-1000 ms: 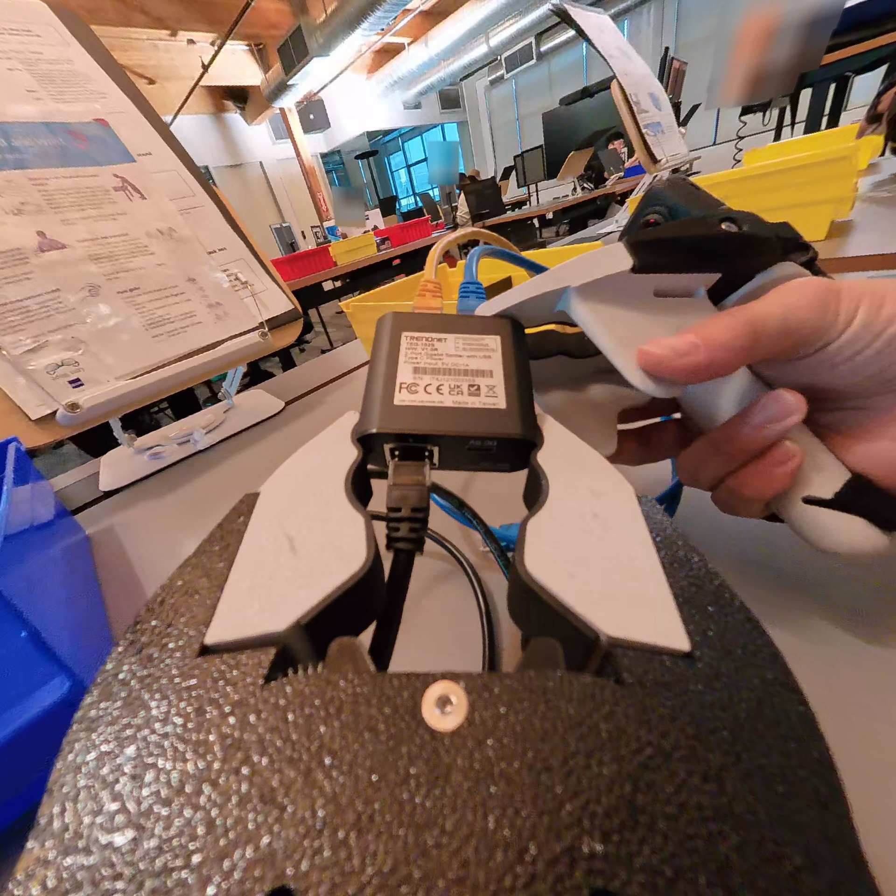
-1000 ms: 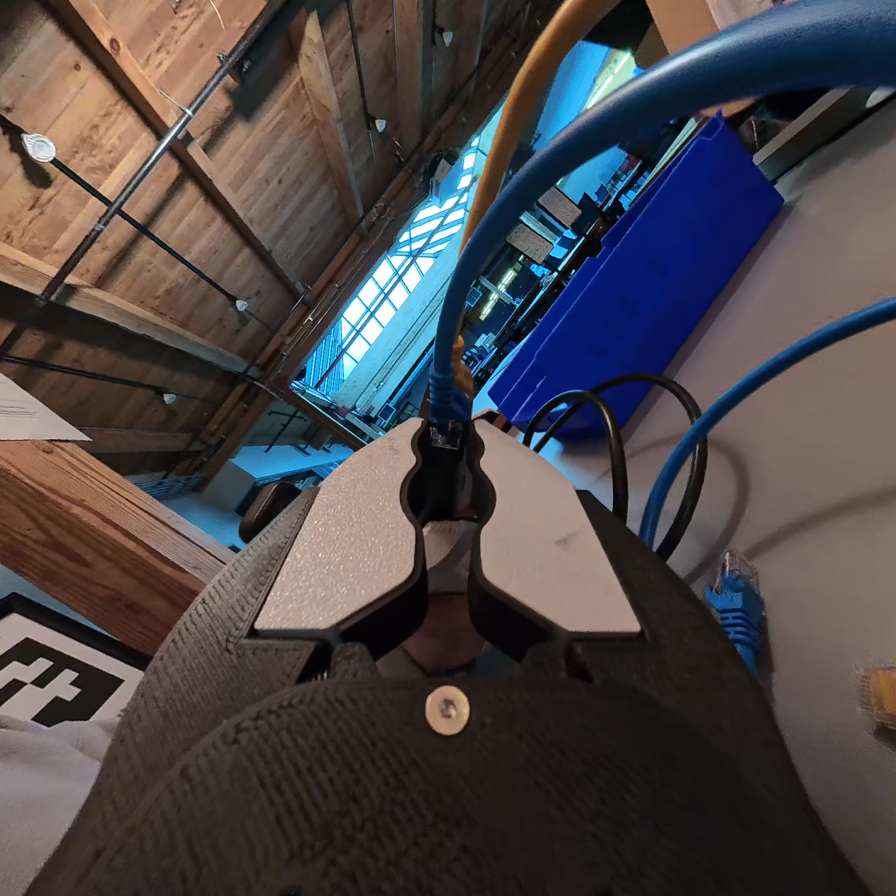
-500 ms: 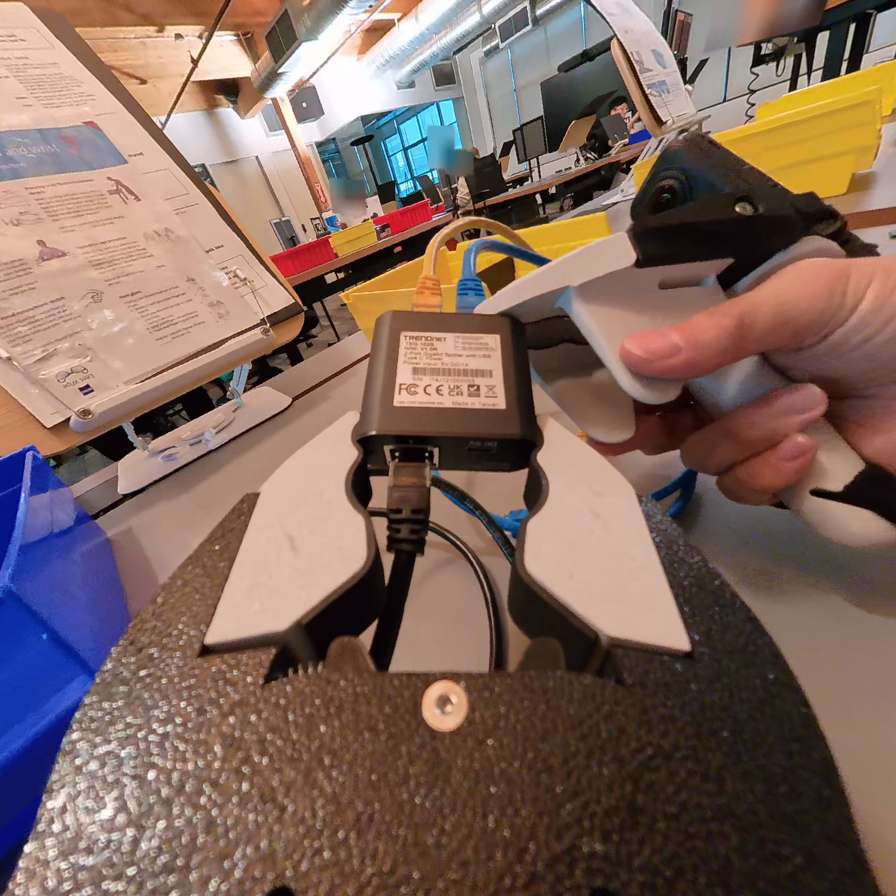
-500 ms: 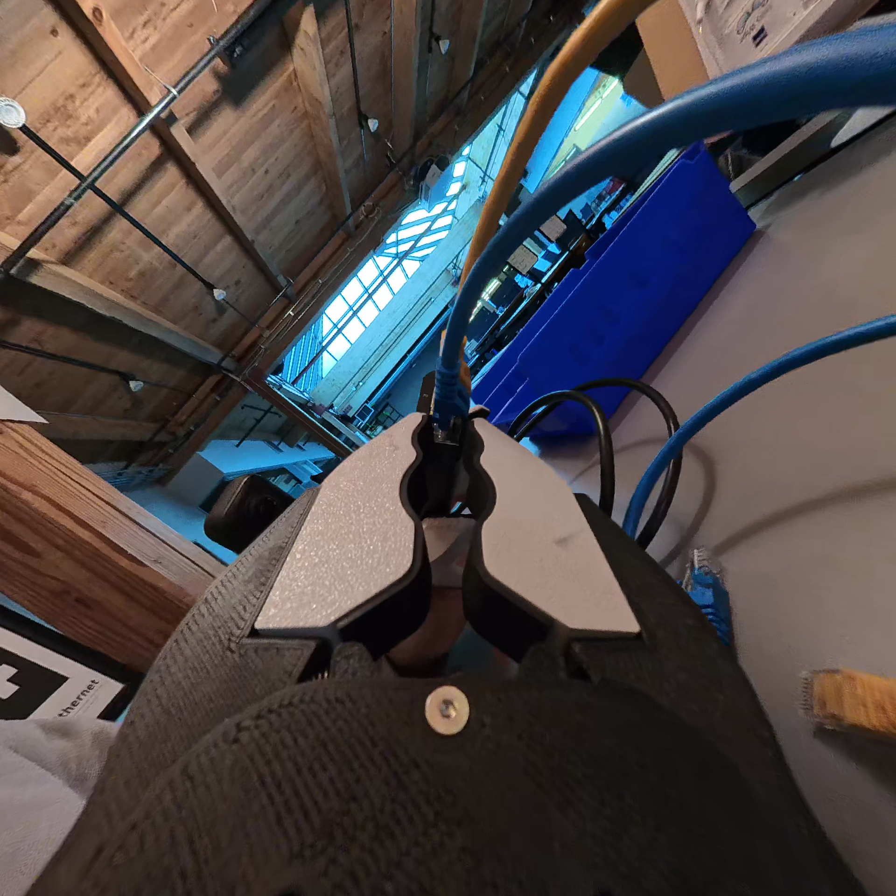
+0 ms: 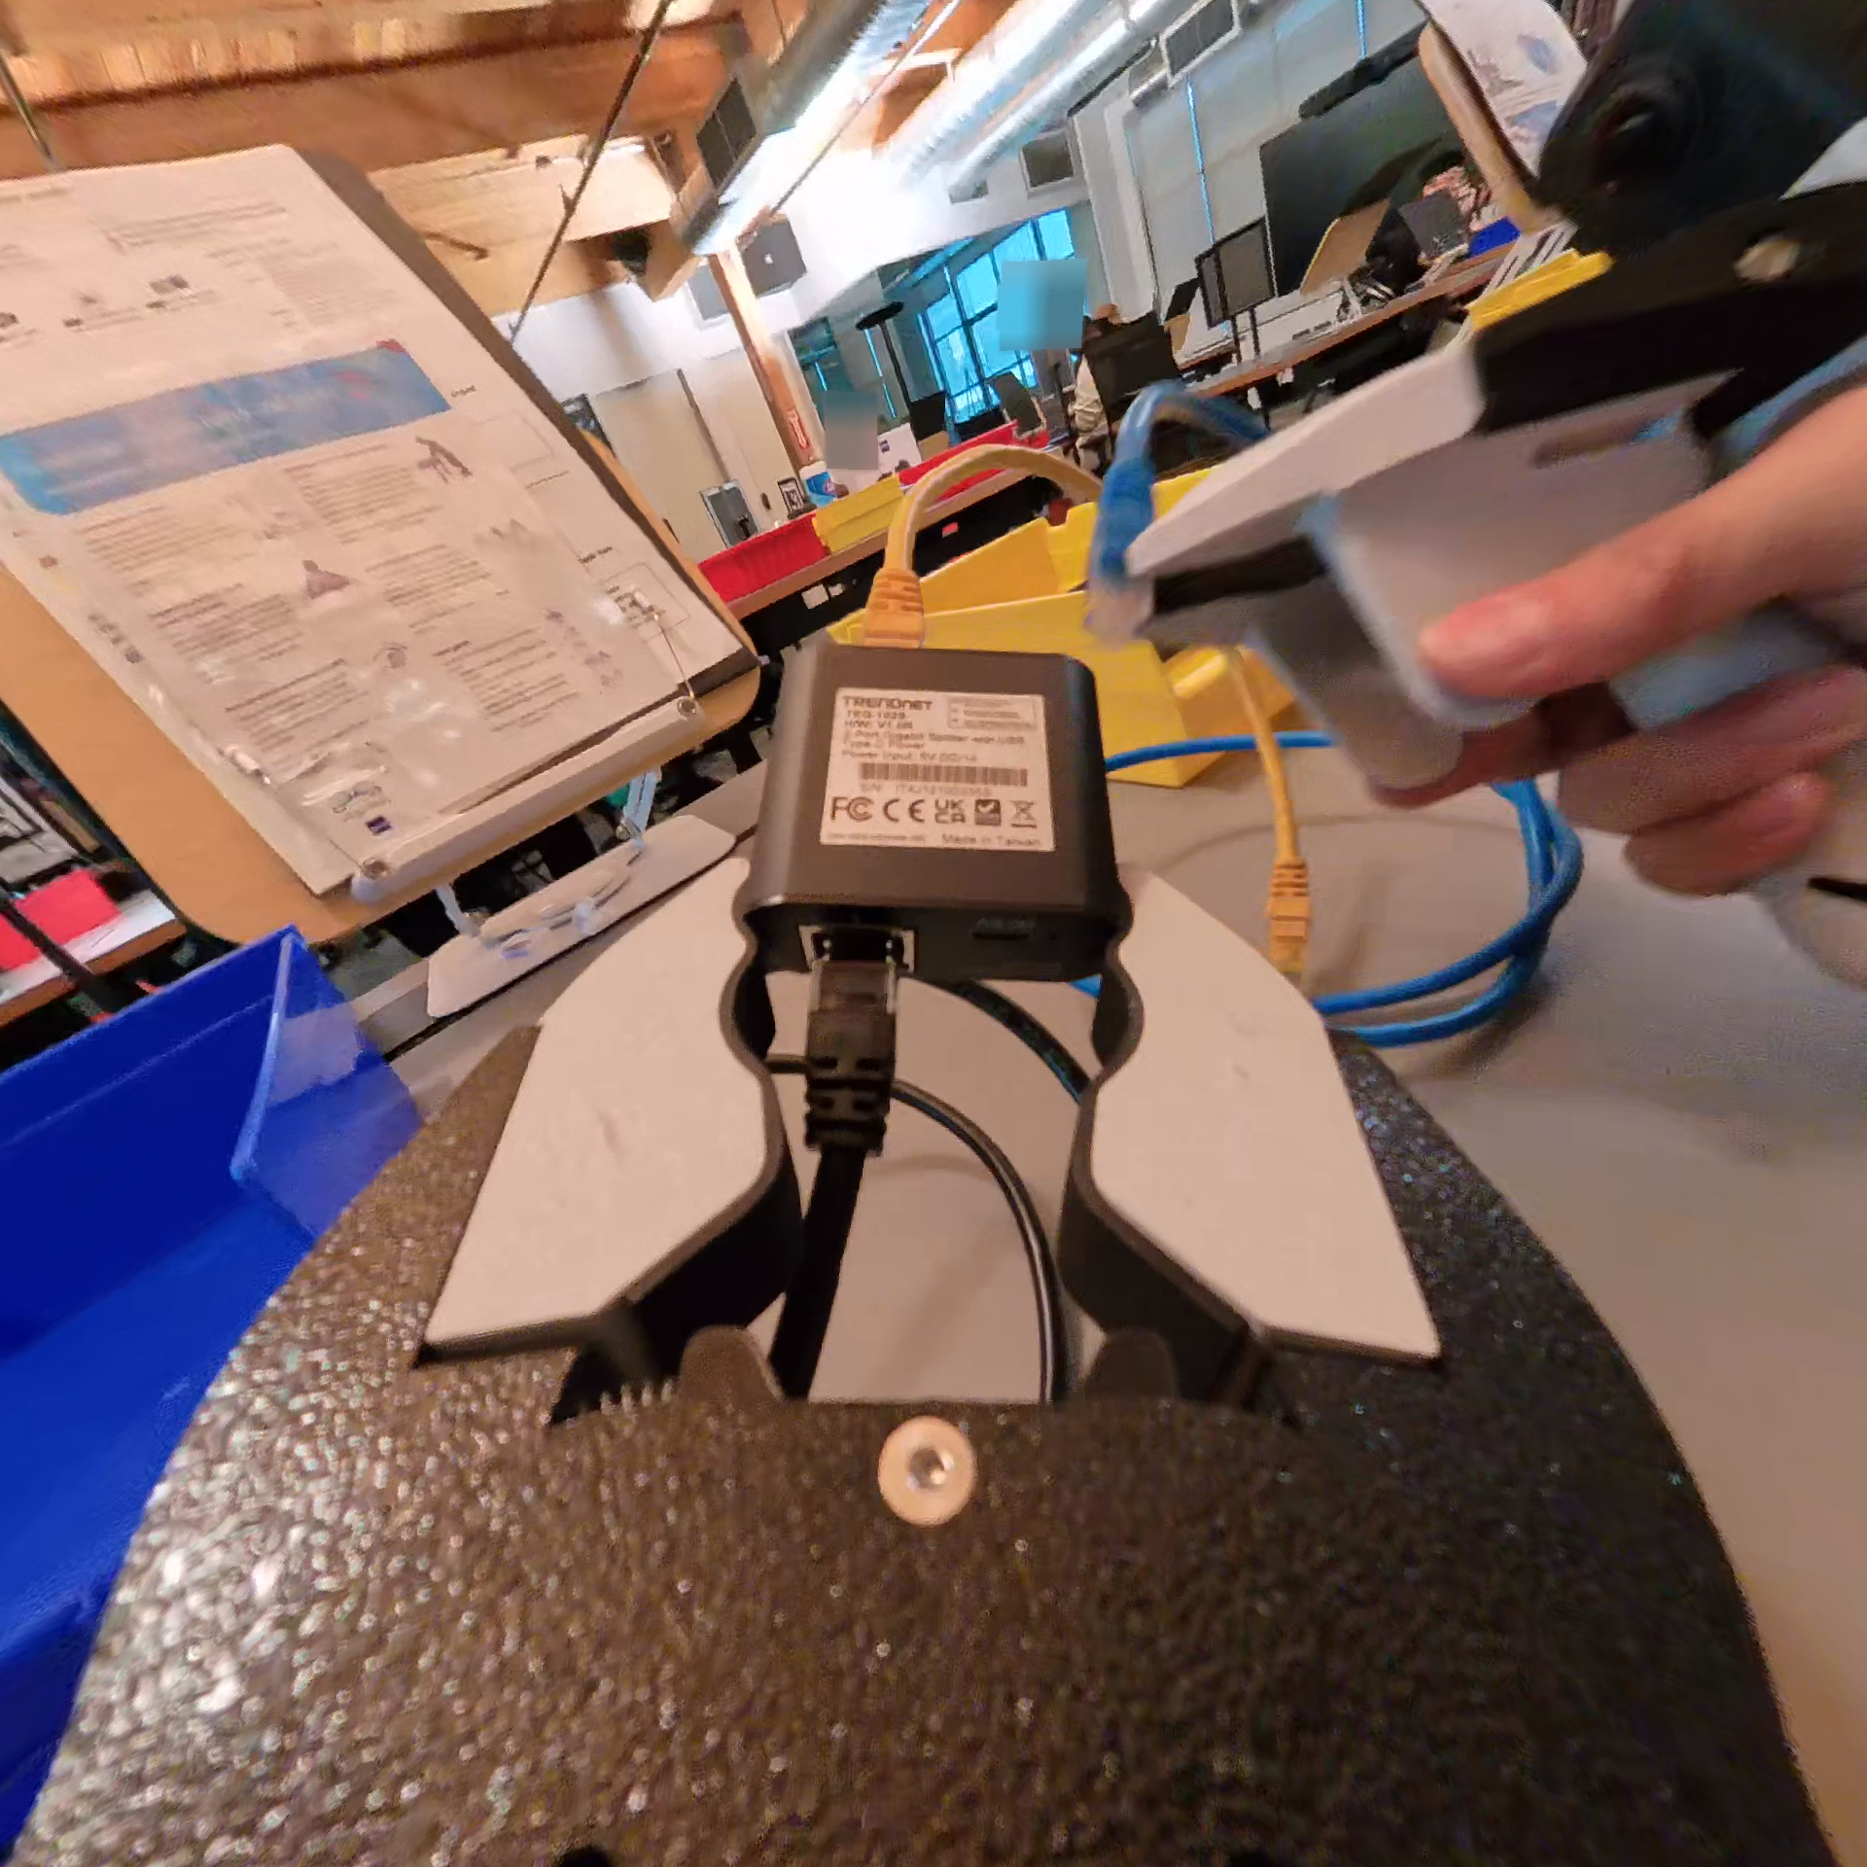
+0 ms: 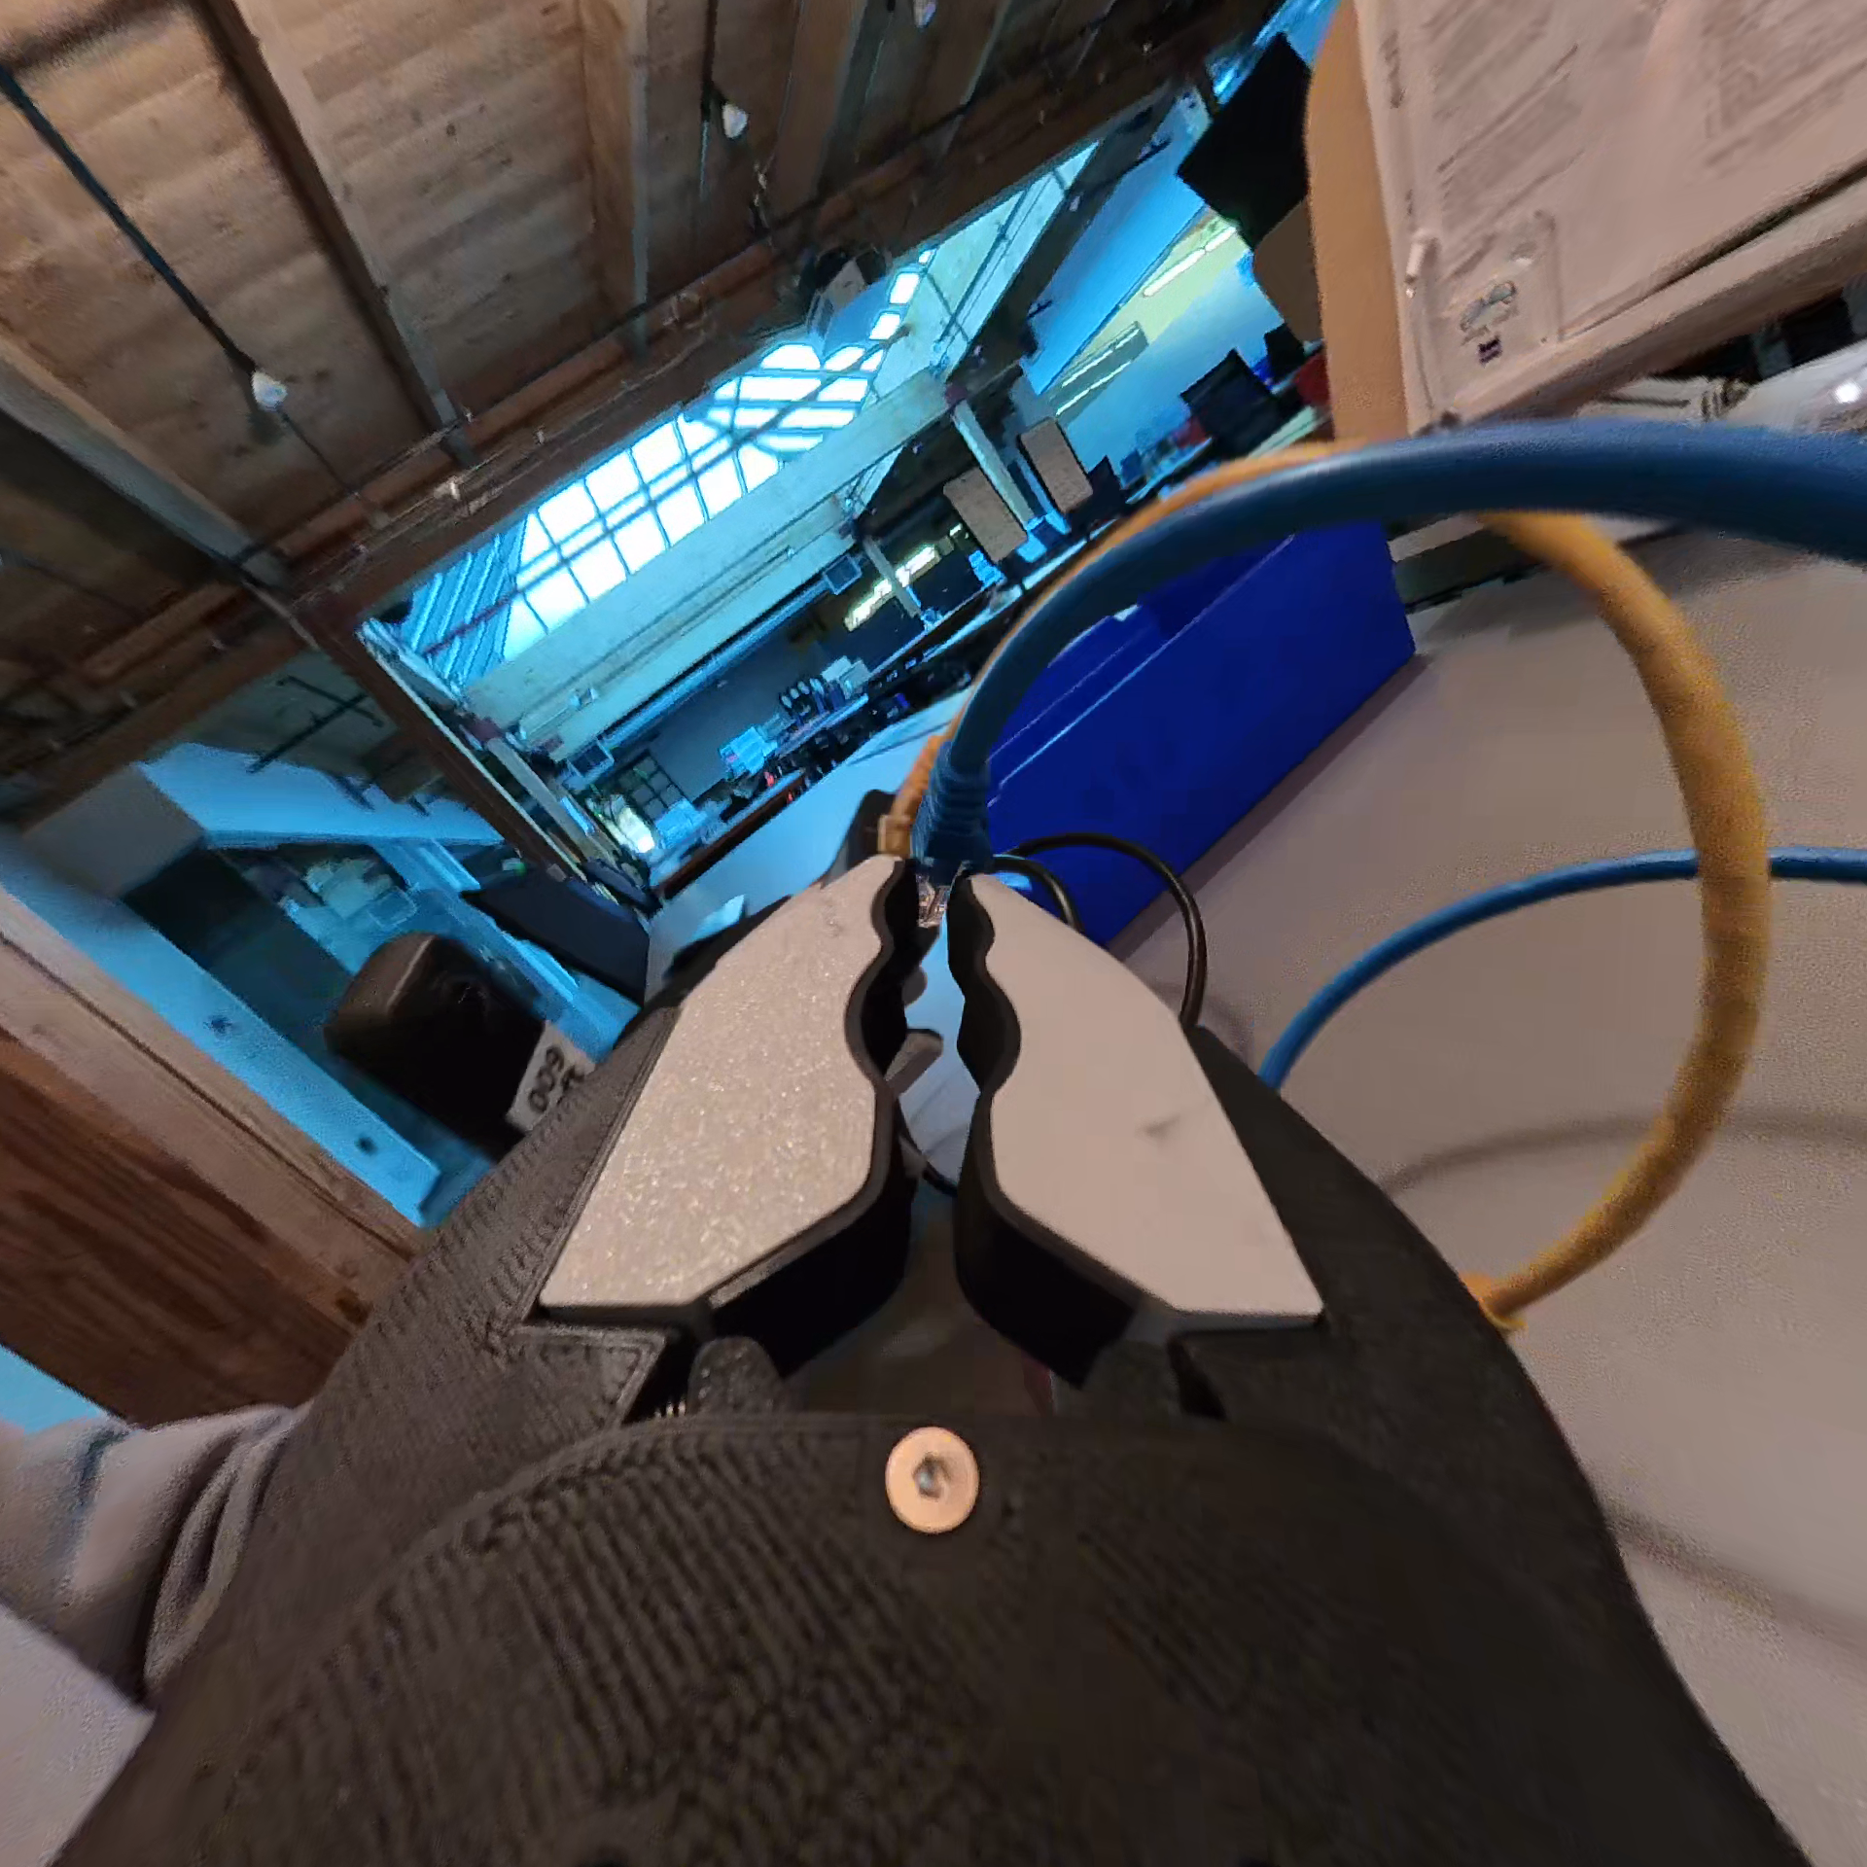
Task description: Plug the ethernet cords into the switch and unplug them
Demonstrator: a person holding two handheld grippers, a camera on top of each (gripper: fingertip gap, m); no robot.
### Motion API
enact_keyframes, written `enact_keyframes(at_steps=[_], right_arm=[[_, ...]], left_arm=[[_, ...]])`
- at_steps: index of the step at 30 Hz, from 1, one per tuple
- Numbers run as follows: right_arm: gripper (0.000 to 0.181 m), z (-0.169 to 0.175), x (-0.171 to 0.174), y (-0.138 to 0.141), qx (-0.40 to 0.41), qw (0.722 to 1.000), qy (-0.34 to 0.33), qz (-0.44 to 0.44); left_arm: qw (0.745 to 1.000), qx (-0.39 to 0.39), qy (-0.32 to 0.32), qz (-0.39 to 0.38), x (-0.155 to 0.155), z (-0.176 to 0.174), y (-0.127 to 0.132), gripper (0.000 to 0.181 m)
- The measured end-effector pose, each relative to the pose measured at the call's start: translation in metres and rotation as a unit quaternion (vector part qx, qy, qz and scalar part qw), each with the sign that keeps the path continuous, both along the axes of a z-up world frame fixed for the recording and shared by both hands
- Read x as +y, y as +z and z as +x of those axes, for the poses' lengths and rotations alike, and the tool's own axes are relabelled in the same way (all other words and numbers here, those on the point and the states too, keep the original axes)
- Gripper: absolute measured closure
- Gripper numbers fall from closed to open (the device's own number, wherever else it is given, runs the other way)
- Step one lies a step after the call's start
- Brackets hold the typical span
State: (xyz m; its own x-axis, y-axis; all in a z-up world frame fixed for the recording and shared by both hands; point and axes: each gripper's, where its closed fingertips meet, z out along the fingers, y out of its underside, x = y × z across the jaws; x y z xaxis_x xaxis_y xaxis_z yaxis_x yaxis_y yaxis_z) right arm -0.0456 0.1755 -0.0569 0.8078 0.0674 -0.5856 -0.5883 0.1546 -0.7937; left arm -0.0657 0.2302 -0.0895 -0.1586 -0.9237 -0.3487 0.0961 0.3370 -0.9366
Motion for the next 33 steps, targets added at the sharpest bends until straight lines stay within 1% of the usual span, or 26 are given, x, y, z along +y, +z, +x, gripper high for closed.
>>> enact_keyframes(at_steps=[2,3,4,6,8,10,12,13,14,15,16,17,18,19,21,23,24,26,27,29,33], right_arm=[[0.174,-0.007,-0.006,0.01,-0.06,0.998,0.018,-0.031],[0.174,-0.013,-0.009,0.018,-0.084,0.995,0.036,-0.04],[0.174,-0.015,-0.014,0.029,-0.103,0.993,0.04,-0.039],[0.173,-0.027,-0.024,0.045,-0.139,0.985,0.088,-0.058],[0.174,-0.037,-0.035,0.052,-0.186,0.97,0.125,-0.094],[0.174,-0.042,-0.047,0.045,-0.232,0.947,0.154,-0.159],[0.174,-0.032,-0.056,0.04,-0.275,0.928,0.142,-0.206],[0.174,-0.029,-0.061,0.034,-0.276,0.919,0.156,-0.234],[0.173,-0.029,-0.066,0.024,-0.257,0.911,0.185,-0.264],[0.173,-0.026,-0.066,0.018,-0.244,0.91,0.193,-0.275],[0.174,-0.022,-0.061,0.015,-0.233,0.918,0.184,-0.262],[0.174,-0.032,-0.059,0.007,-0.212,0.919,0.223,-0.248],[0.173,-0.044,-0.056,-0.001,-0.194,0.917,0.255,-0.236],[0.174,-0.047,-0.05,-0.009,-0.184,0.922,0.25,-0.232],[0.173,-0.066,-0.044,-0.026,-0.169,0.915,0.289,-0.224],[0.174,-0.073,-0.033,-0.034,-0.142,0.923,0.289,-0.21],[0.174,-0.074,-0.03,-0.037,-0.141,0.925,0.285,-0.208],[0.174,-0.066,-0.029,-0.034,-0.147,0.933,0.257,-0.204],[0.174,-0.062,-0.032,-0.027,-0.147,0.935,0.253,-0.201],[0.174,-0.045,-0.043,-0.009,-0.179,0.936,0.22,-0.208],[0.176,-0.01,-0.073,0.033,-0.277,0.907,0.172,-0.266]], left_arm=[[1.0,-0.003,0.003,-0.022,0.007,-0.001,0.003,0.12],[0.999,-0.008,0.007,-0.037,0.011,-0.002,0.005,0.12],[0.999,-0.011,0.011,-0.049,0.015,-0.002,0.006,0.12],[0.998,-0.02,0.029,-0.059,0.024,-0.003,0.01,0.12],[0.996,-0.032,0.052,-0.064,0.033,-0.005,0.013,0.12],[0.993,-0.044,0.076,-0.081,0.042,-0.007,0.018,0.12],[0.989,-0.052,0.096,-0.102,0.05,-0.01,0.022,0.12],[0.986,-0.06,0.104,-0.115,0.054,-0.012,0.025,0.12],[0.982,-0.07,0.107,-0.142,0.057,-0.014,0.03,0.12],[0.975,-0.074,0.091,-0.188,0.056,-0.016,0.036,0.12],[0.968,-0.073,0.061,-0.233,0.051,-0.016,0.043,0.12],[0.963,-0.075,0.039,-0.256,0.046,-0.016,0.05,0.12],[0.962,-0.084,0.031,-0.26,0.043,-0.018,0.055,0.12],[0.962,-0.094,0.025,-0.254,0.039,-0.02,0.059,0.12],[0.96,-0.102,0.004,-0.262,0.033,-0.022,0.065,0.12],[0.943,-0.105,-0.019,-0.316,0.033,-0.024,0.07,0.12],[0.934,-0.107,-0.024,-0.34,0.036,-0.025,0.072,0.12],[0.929,-0.11,0.0,-0.353,0.049,-0.026,0.068,0.12],[0.93,-0.11,0.022,-0.349,0.057,-0.027,0.065,0.12],[0.935,-0.1,0.049,-0.337,0.069,-0.027,0.058,0.12],[0.952,-0.091,0.088,-0.277,0.077,-0.026,0.053,0.12]])
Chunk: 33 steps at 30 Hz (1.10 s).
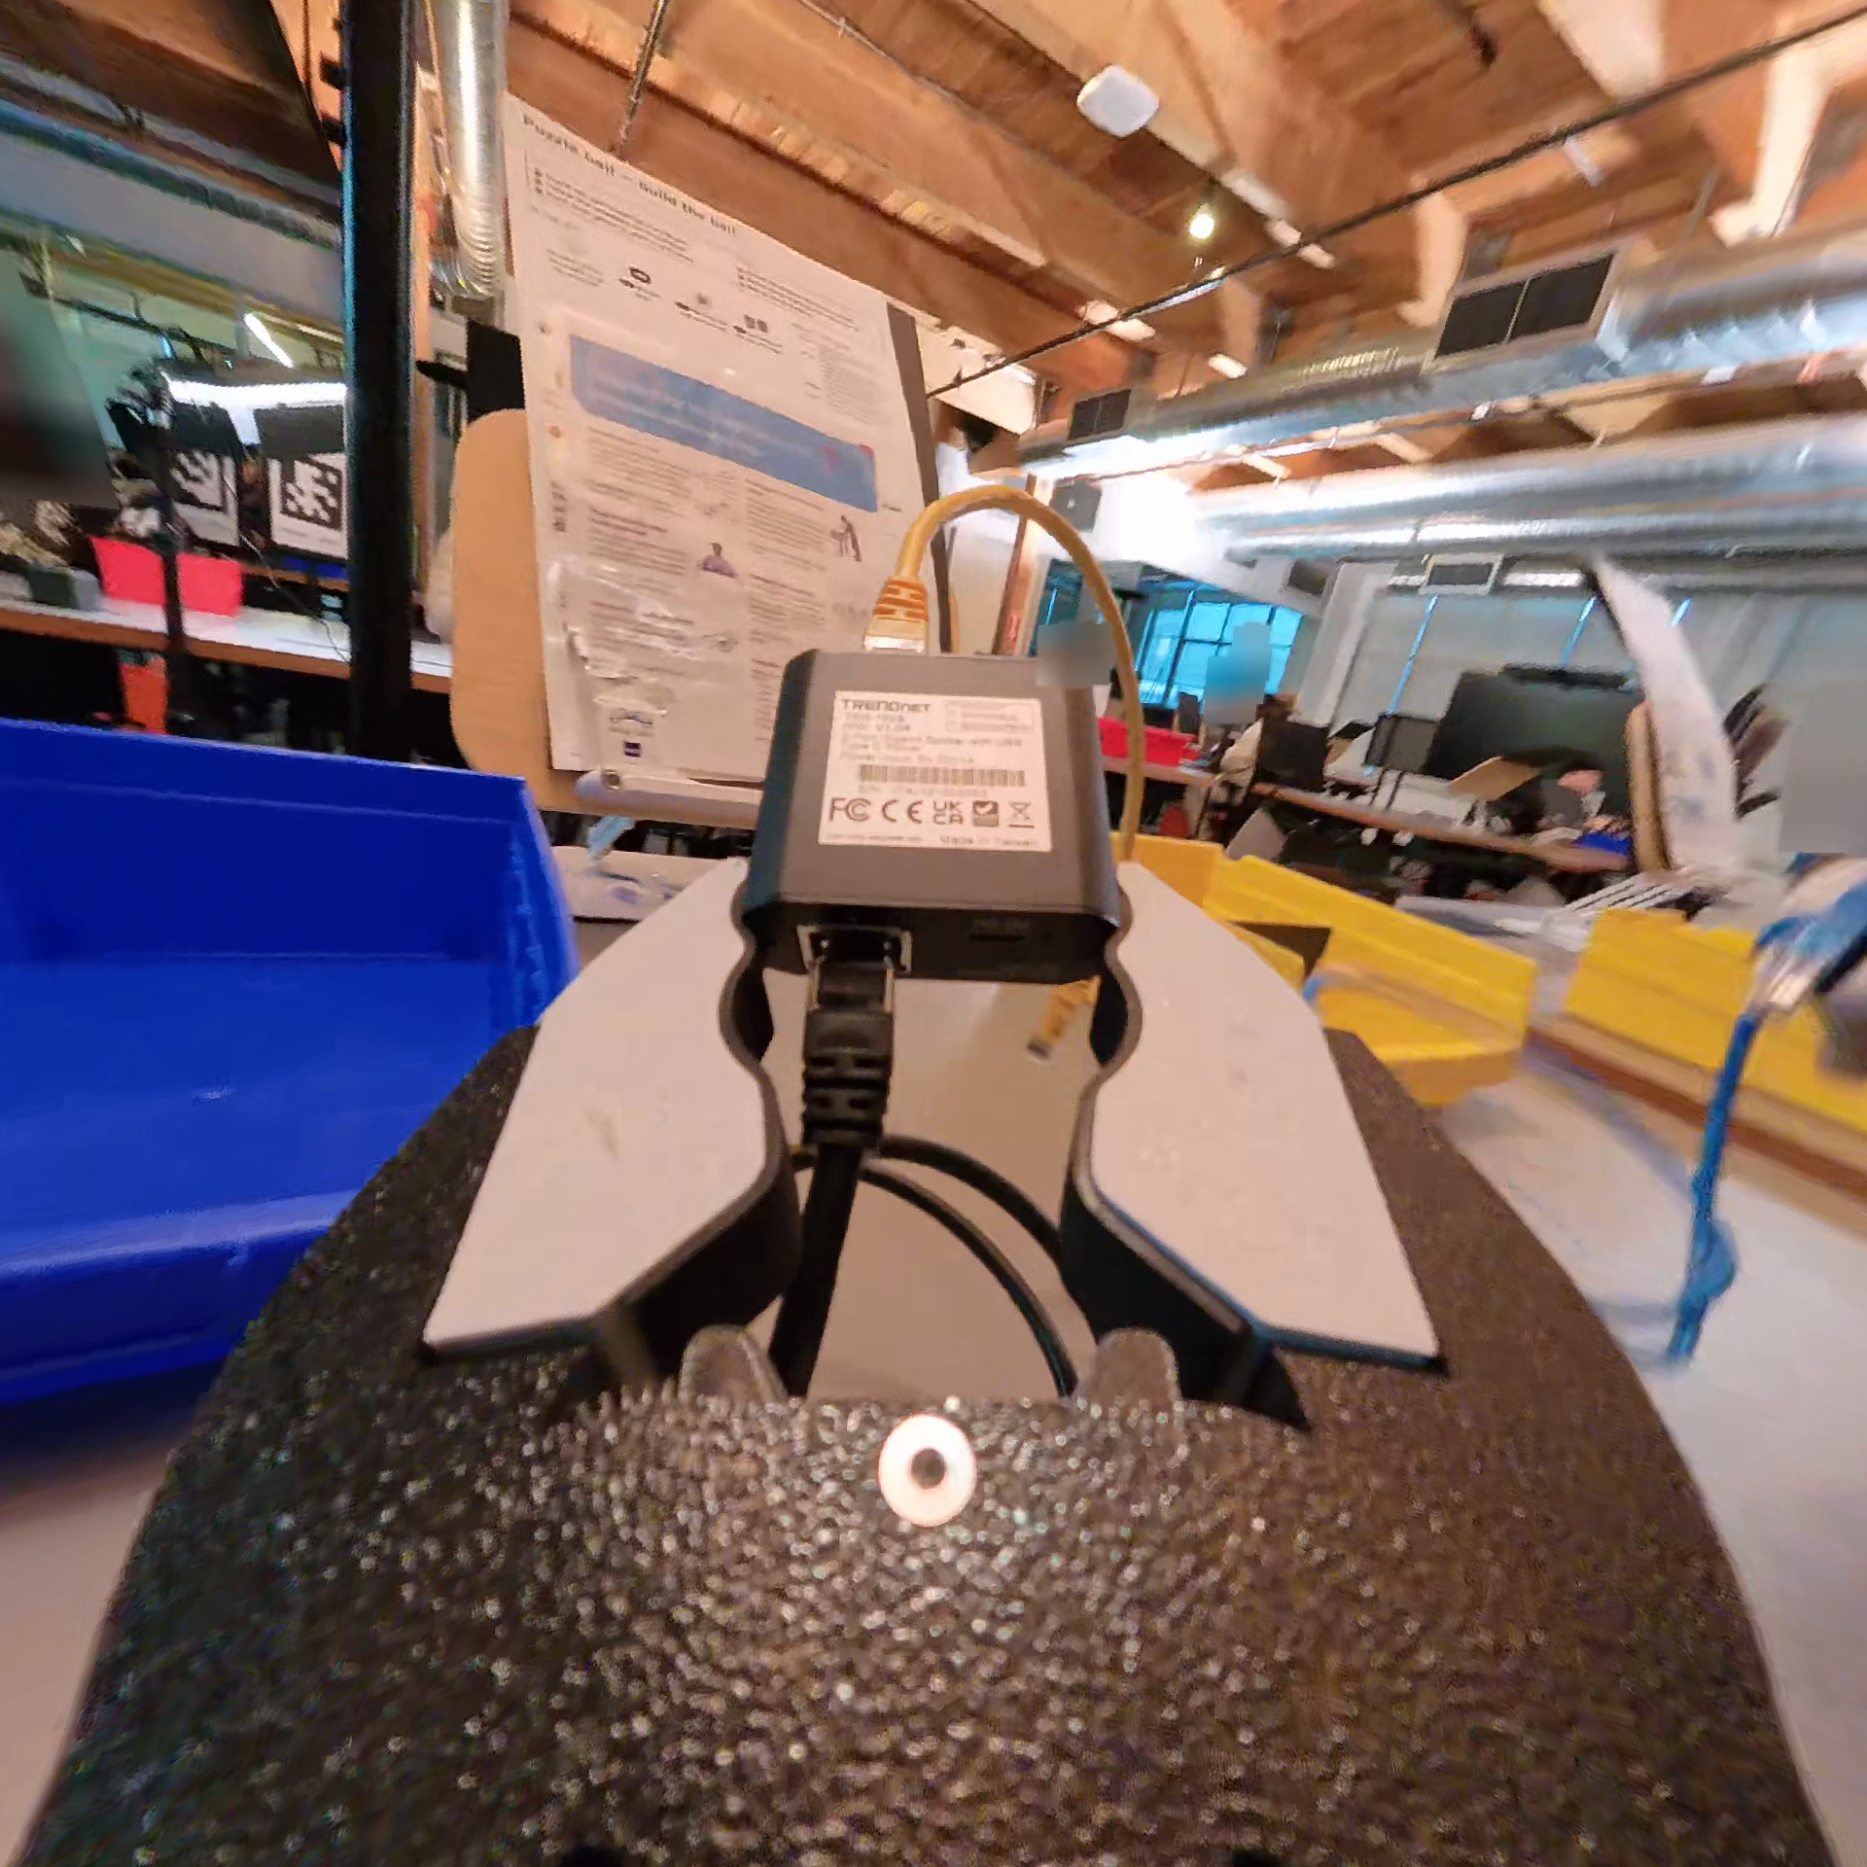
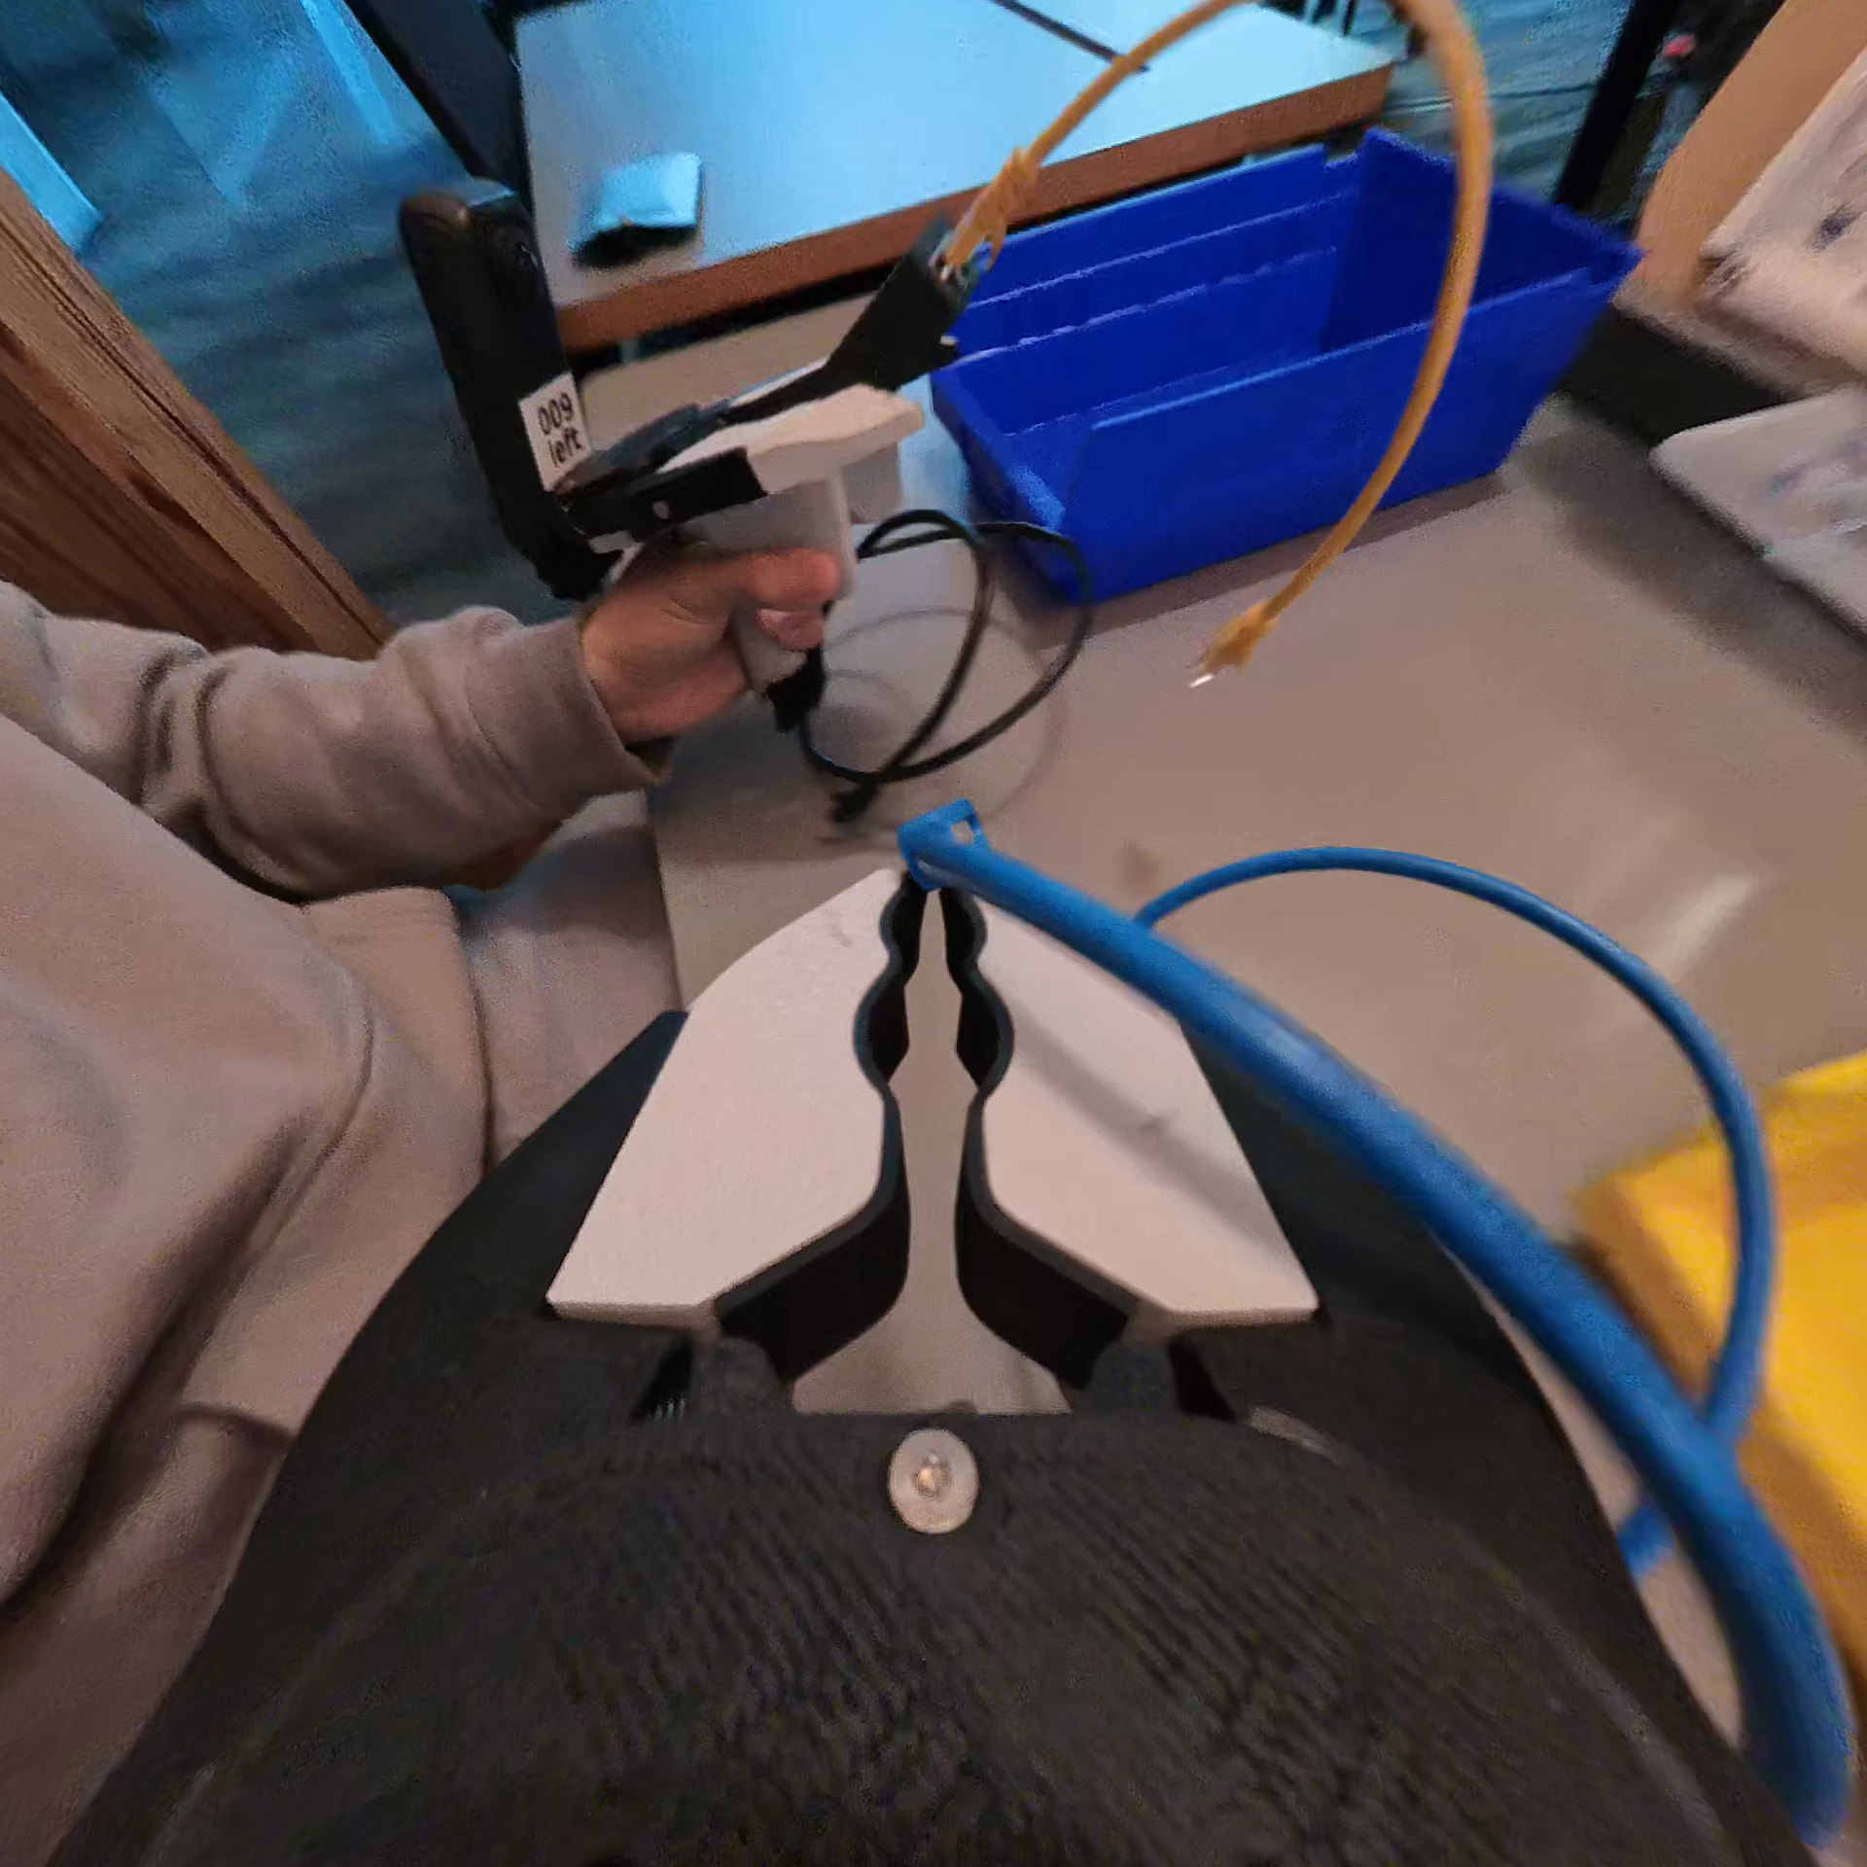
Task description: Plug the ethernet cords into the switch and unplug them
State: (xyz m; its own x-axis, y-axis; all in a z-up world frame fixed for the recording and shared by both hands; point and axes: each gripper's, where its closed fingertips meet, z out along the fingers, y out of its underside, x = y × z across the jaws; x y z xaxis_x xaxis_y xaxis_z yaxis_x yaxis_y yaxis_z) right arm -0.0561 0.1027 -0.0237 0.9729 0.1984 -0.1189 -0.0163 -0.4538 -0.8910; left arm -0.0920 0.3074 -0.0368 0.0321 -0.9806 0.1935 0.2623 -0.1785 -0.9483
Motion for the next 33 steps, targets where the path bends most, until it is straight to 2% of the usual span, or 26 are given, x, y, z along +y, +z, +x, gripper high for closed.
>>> enact_keyframes(at_steps=[5,6,9,11,14,15,16,19,21,23,25,27,28,31,33], right_arm=[[0.173,0.079,-0.017,0.056,-0.104,0.992,-0.066,-0.006],[0.179,0.096,-0.018,0.061,-0.113,0.991,-0.071,-0.007],[0.179,0.149,-0.013,0.064,-0.108,0.99,-0.089,0.007],[0.179,0.172,-0.008,0.048,-0.069,0.994,-0.086,0.004],[0.179,0.214,0.0,0.013,-0.084,0.989,-0.119,0.022],[0.179,0.233,0.0,-0.005,-0.081,0.984,-0.157,0.012],[0.178,0.247,-0.003,-0.028,-0.064,0.979,-0.19,-0.024],[0.173,0.258,-0.01,-0.093,0.03,0.965,-0.222,-0.135],[0.158,0.265,-0.017,-0.112,0.03,0.953,-0.247,-0.174],[0.138,0.271,-0.024,-0.118,0.018,0.939,-0.278,-0.202],[0.137,0.268,-0.025,-0.109,0.013,0.937,-0.285,-0.2],[0.136,0.253,-0.018,-0.083,0.021,0.944,-0.295,-0.146],[0.135,0.235,-0.01,-0.065,0.046,0.952,-0.287,-0.101],[0.134,0.142,0.018,-0.008,0.157,0.965,-0.195,0.071],[0.135,0.081,0.033,0.007,0.204,0.956,-0.147,0.149]], left_arm=[[0.999,0.025,-0.009,0.035,-0.009,0.007,-0.011,0.12],[0.999,0.029,-0.013,0.039,-0.011,0.008,-0.013,0.12],[0.998,0.038,-0.023,0.049,-0.017,0.011,-0.017,0.12],[0.997,0.045,-0.029,0.056,-0.019,0.013,-0.02,0.12],[0.996,0.052,-0.031,0.066,-0.02,0.014,-0.023,0.12],[0.996,0.054,-0.034,0.066,-0.021,0.015,-0.024,0.12],[0.996,0.056,-0.037,0.065,-0.021,0.015,-0.025,0.12],[0.995,0.063,-0.041,0.066,-0.023,0.017,-0.029,0.12],[0.994,0.068,-0.044,0.072,-0.024,0.018,-0.031,0.12],[0.993,0.073,-0.044,0.076,-0.024,0.019,-0.033,0.12],[0.993,0.077,-0.049,0.075,-0.024,0.02,-0.035,0.12],[0.992,0.082,-0.053,0.077,-0.024,0.02,-0.038,0.12],[0.991,0.085,-0.057,0.081,-0.025,0.021,-0.039,0.12],[0.987,0.097,-0.08,0.101,-0.033,0.023,-0.043,0.12],[0.981,0.11,-0.108,0.12,-0.043,0.025,-0.047,0.12]])
